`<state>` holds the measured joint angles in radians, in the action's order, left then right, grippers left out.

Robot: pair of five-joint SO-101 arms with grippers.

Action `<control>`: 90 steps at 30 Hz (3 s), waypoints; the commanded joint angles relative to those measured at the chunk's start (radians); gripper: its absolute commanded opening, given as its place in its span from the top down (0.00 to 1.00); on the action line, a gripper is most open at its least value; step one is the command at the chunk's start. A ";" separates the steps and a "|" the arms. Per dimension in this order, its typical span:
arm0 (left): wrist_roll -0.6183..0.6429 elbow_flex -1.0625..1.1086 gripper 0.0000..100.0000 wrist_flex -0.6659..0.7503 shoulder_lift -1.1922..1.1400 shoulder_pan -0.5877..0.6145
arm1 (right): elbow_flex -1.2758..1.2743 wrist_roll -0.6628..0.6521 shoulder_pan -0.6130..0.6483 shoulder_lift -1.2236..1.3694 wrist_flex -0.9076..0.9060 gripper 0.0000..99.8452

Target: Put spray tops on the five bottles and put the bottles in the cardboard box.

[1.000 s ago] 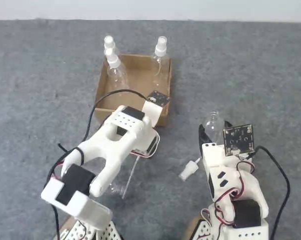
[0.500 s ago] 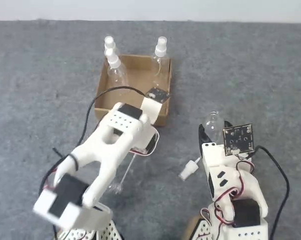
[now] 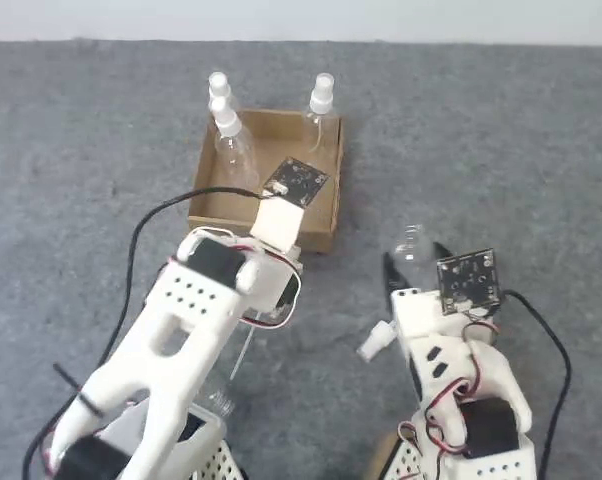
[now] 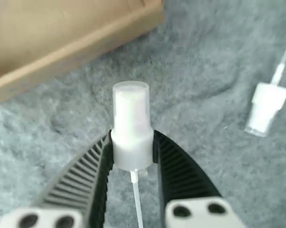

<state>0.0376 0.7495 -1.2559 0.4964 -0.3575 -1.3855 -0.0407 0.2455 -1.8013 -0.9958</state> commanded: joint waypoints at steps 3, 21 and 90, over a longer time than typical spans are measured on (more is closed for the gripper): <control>0.157 -0.012 0.99 -0.009 0.158 0.008 | 0.018 0.101 0.105 -0.012 0.030 0.99; 0.370 0.122 0.99 0.161 0.494 0.117 | -0.015 0.098 0.225 -0.007 0.088 0.99; 0.652 0.366 0.99 0.371 1.329 0.272 | -0.298 -0.193 0.527 -0.005 0.409 0.99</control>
<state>0.7112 1.1546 -0.9152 1.8052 -0.0522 -1.6617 -0.2202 0.7656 -1.7983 -0.6091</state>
